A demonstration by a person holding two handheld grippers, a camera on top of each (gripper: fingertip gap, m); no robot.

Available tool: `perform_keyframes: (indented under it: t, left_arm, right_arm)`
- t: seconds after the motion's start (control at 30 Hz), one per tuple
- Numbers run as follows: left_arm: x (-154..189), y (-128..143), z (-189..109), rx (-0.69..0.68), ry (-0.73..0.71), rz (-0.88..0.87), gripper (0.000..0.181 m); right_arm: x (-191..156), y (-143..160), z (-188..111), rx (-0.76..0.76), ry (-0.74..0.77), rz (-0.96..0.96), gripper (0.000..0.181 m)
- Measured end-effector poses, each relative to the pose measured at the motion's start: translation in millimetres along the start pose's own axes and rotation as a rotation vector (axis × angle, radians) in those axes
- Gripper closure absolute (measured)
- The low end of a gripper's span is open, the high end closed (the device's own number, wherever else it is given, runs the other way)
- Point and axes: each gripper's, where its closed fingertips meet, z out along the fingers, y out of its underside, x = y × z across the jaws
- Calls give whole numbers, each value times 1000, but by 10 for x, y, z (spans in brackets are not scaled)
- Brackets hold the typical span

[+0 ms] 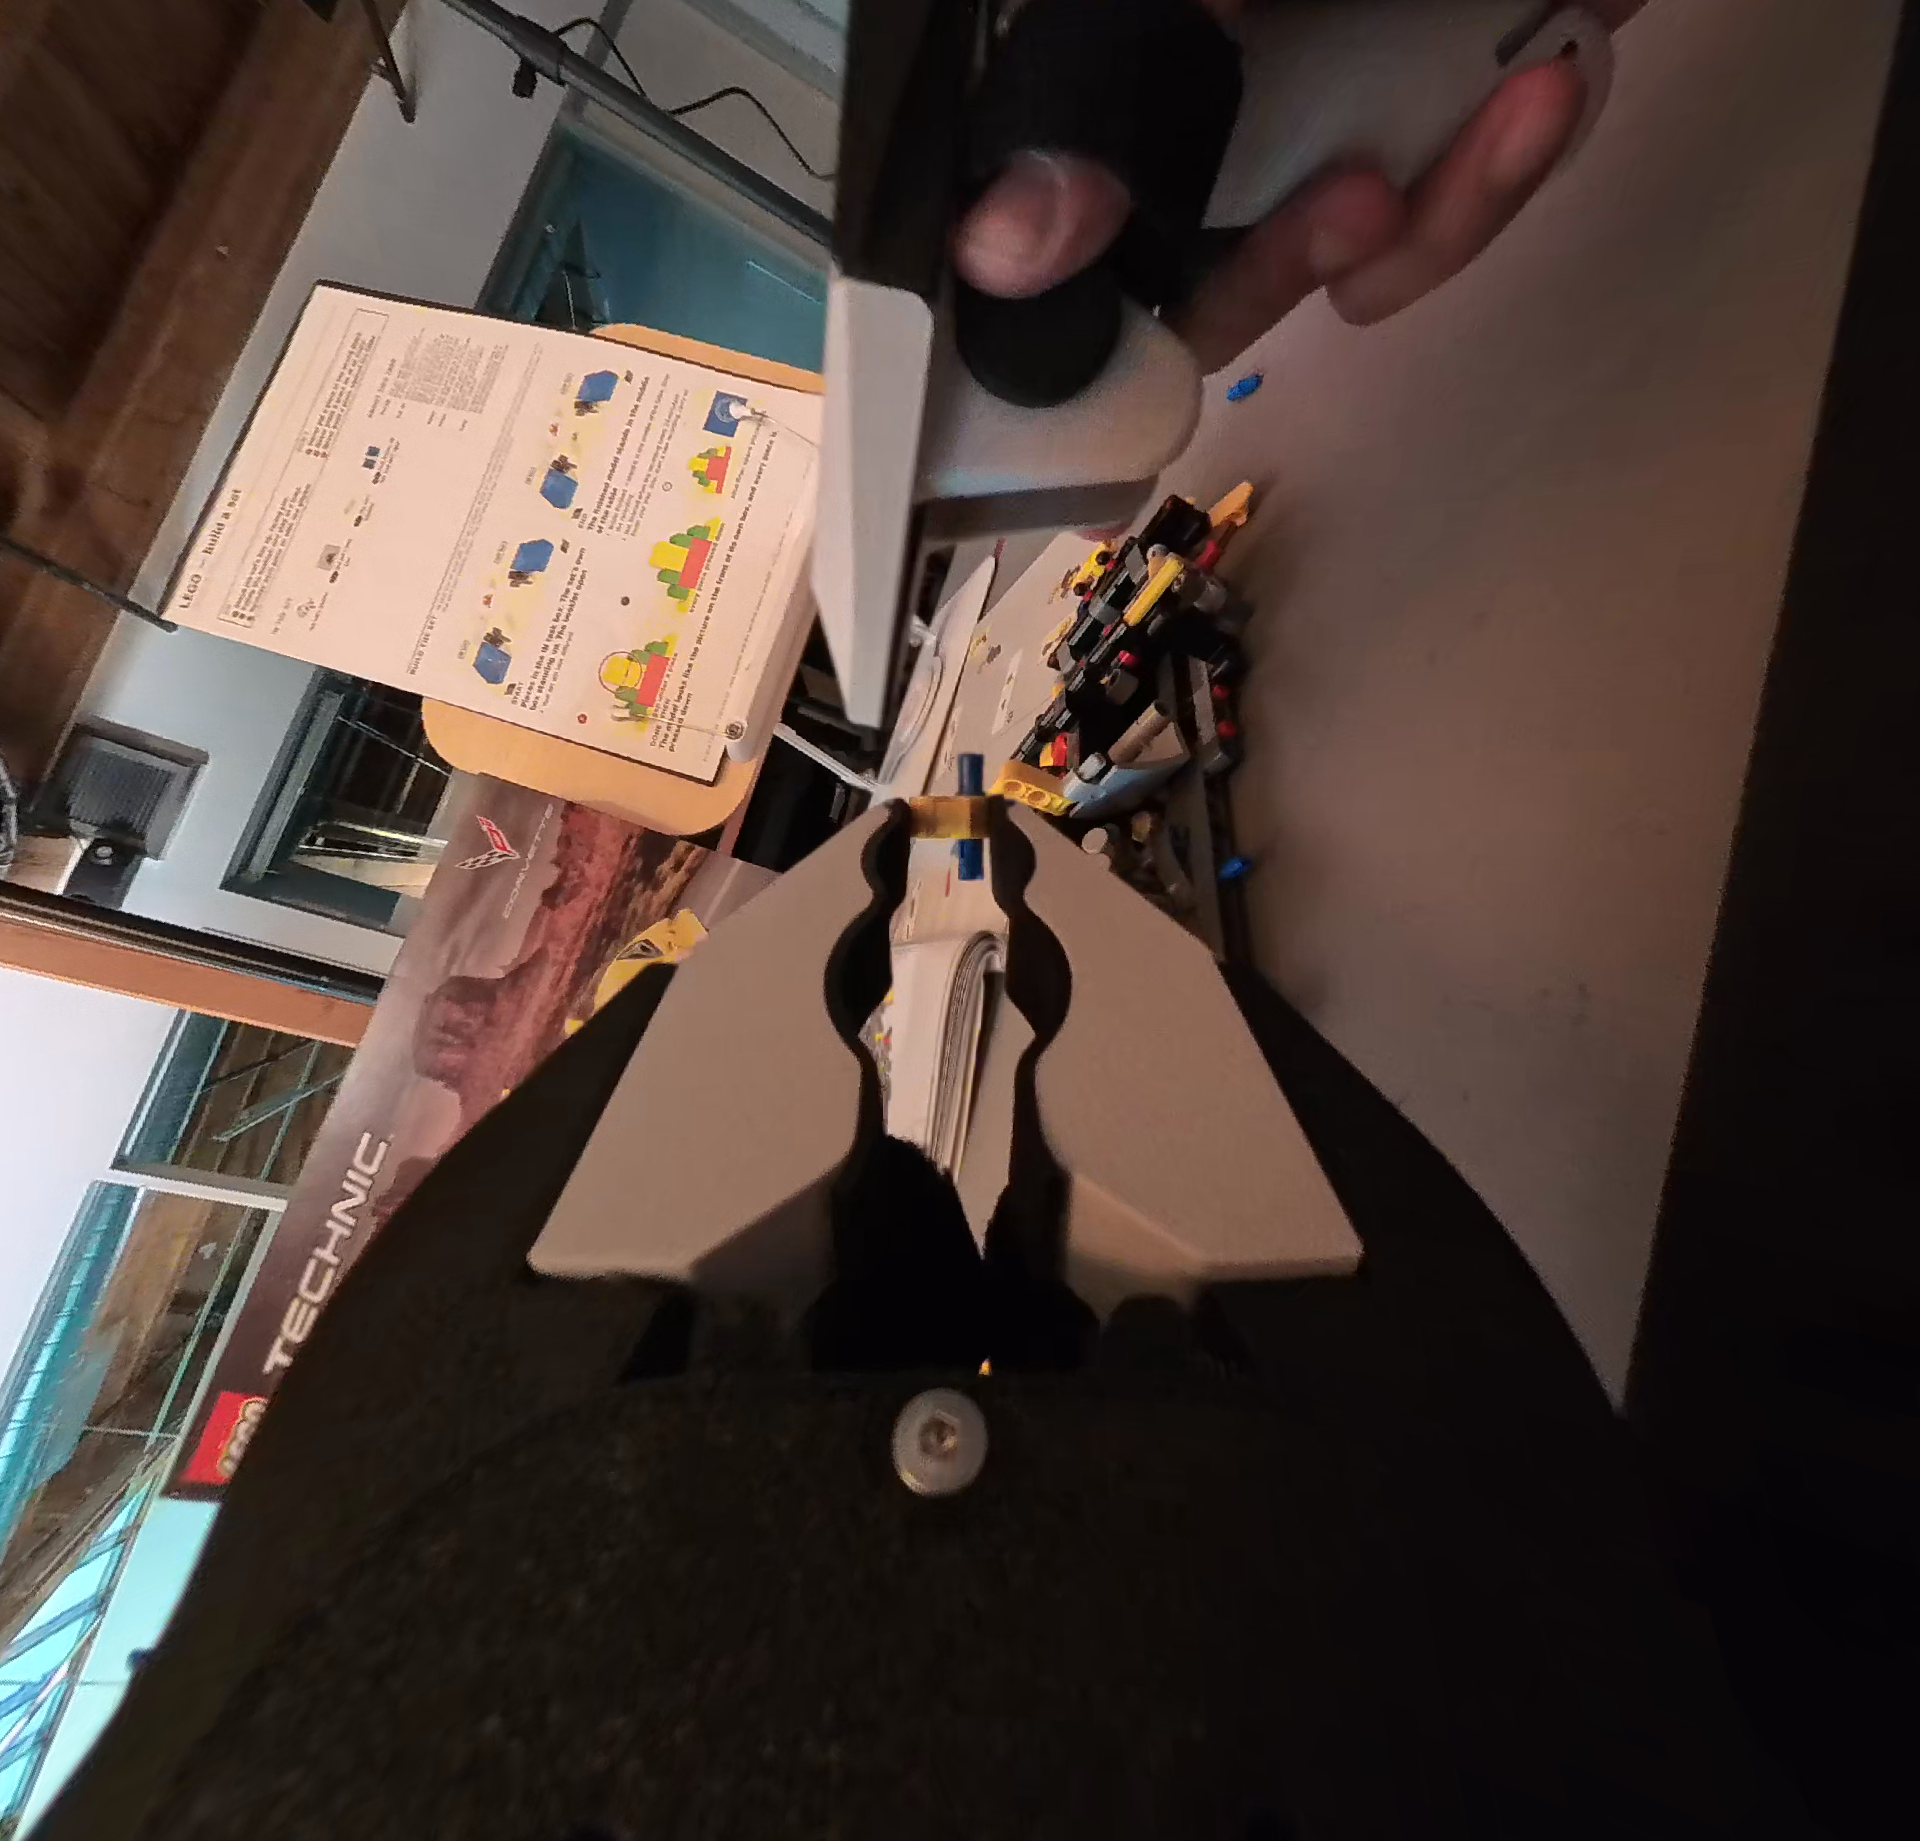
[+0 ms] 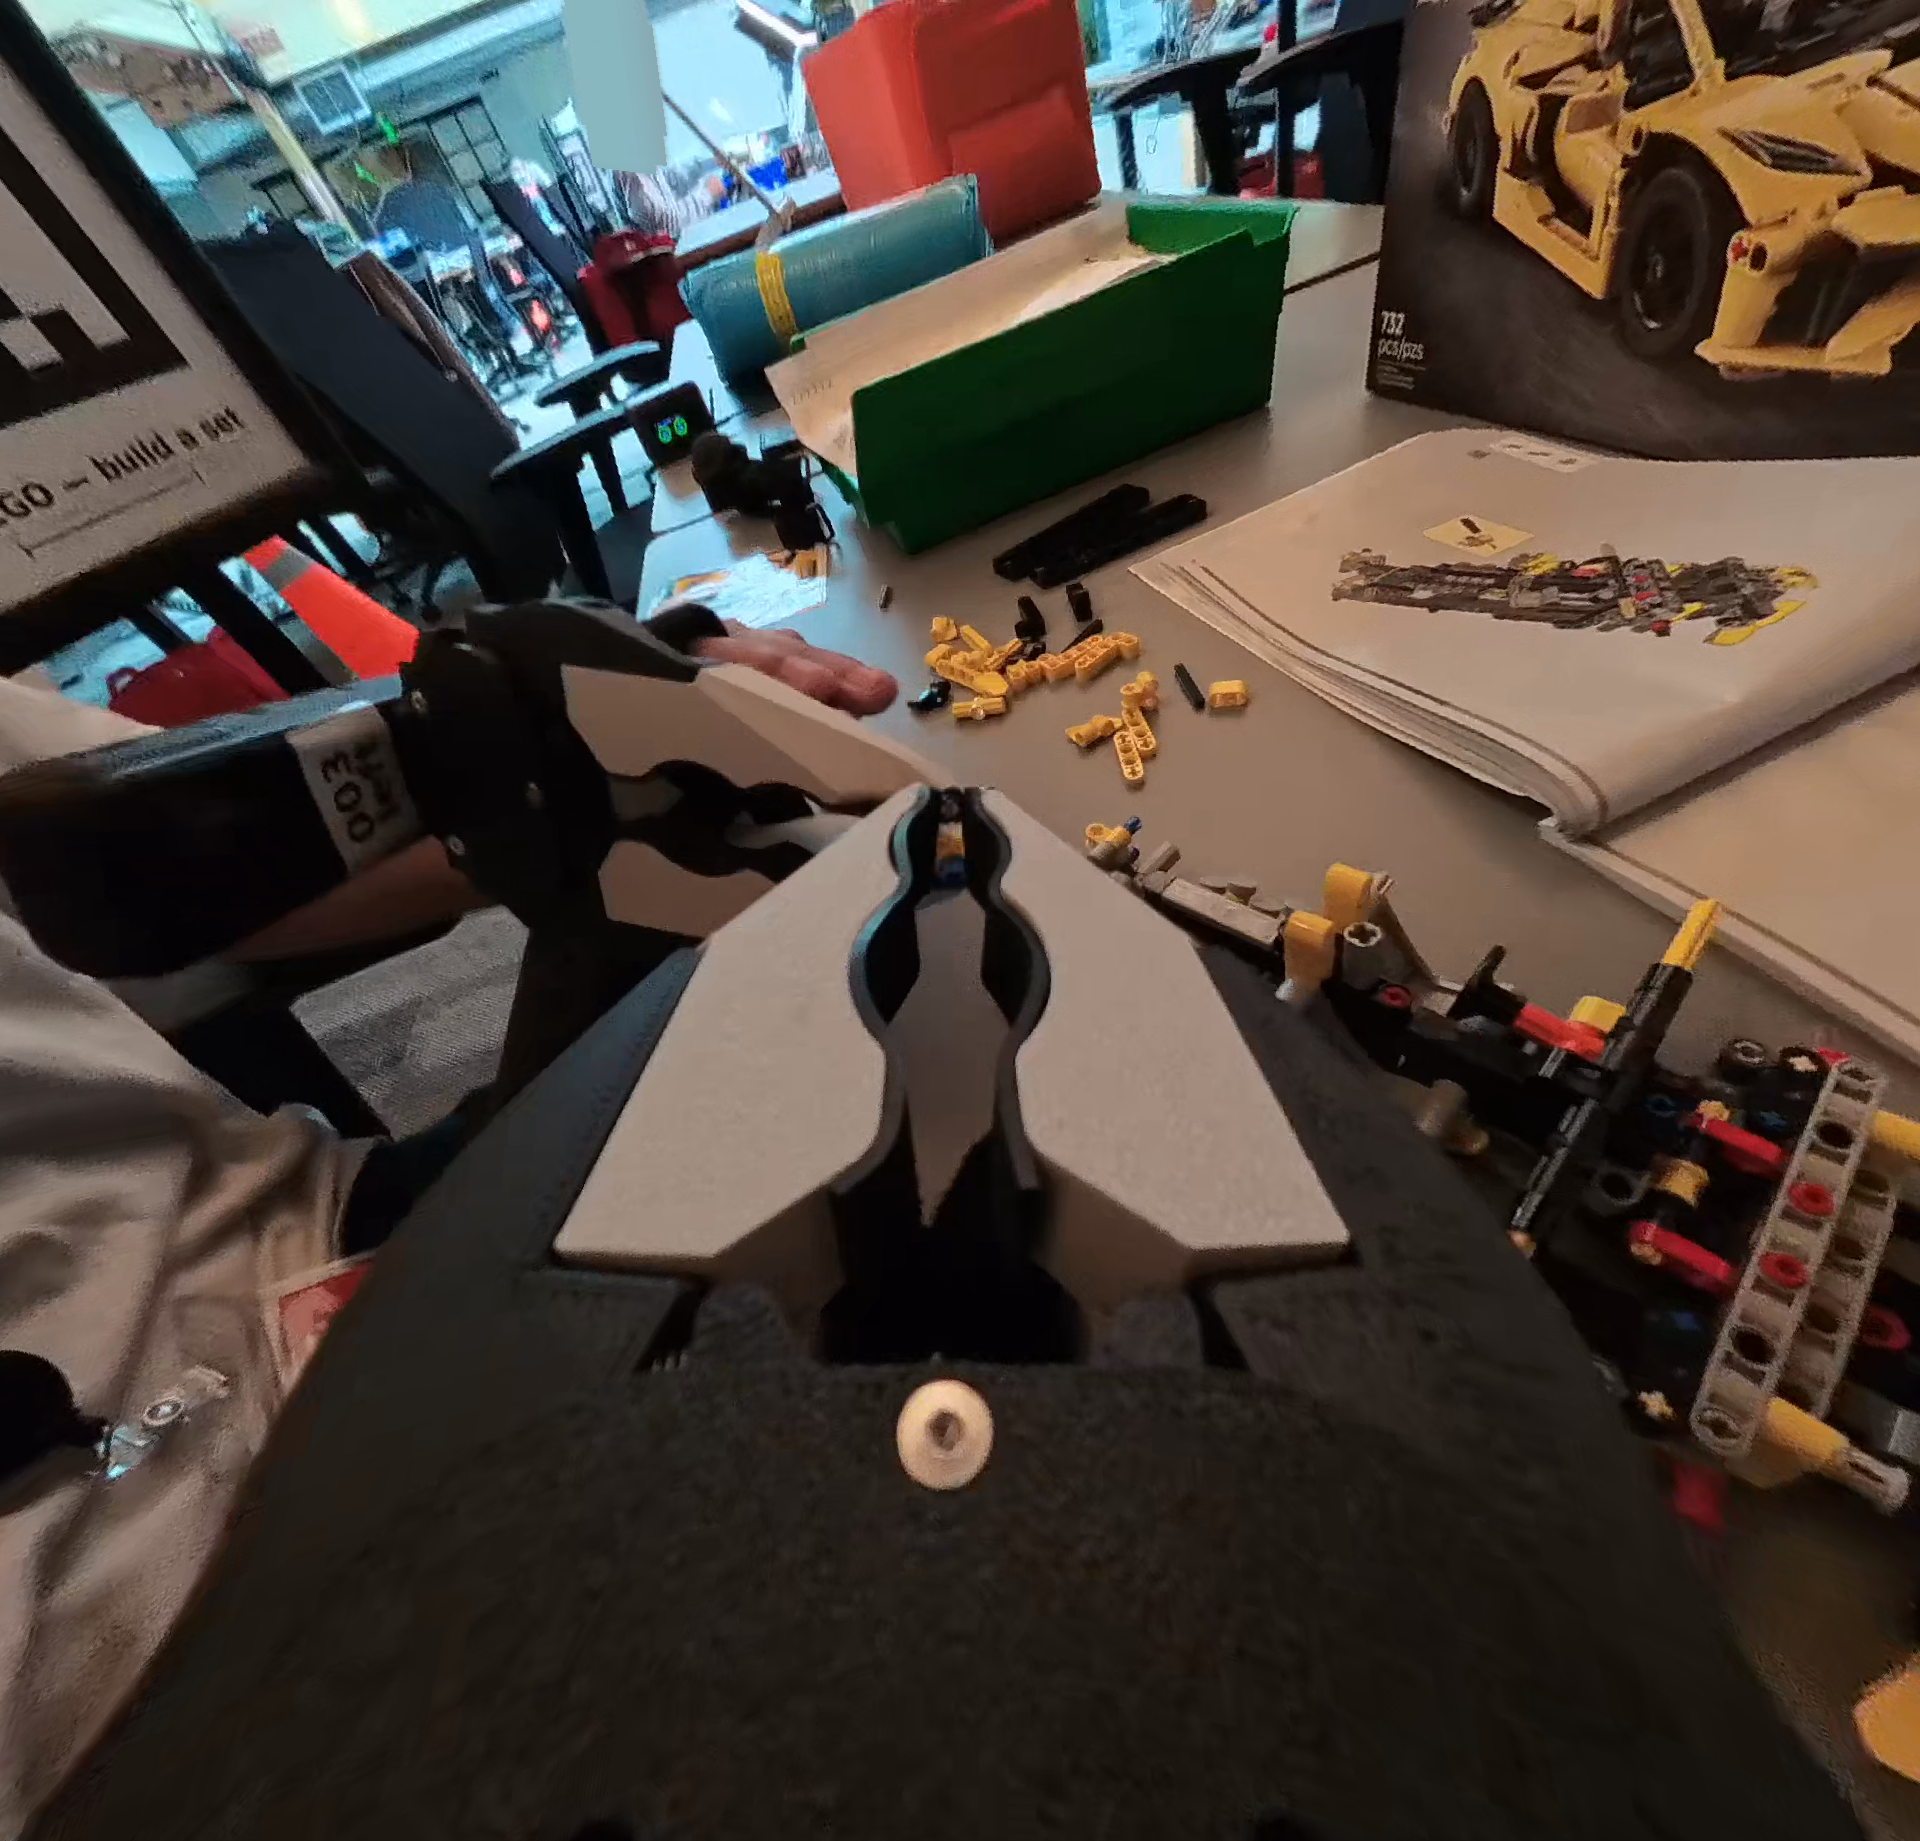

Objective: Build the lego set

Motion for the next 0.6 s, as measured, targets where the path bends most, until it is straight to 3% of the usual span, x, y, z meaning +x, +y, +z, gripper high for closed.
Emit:
perform_keyframes:
  t: [0.37, 0.6]
  left_arm:
    - [-10, -21, 6, -6, -20, 33, 165]
    - [-106, -88, -33, 7, -97, 101, 165]
  right_arm:
    - [-9, 113, 72, -42, 33, -44, 177]
    - [-108, 14, 66, 49, -122, 136, 177]
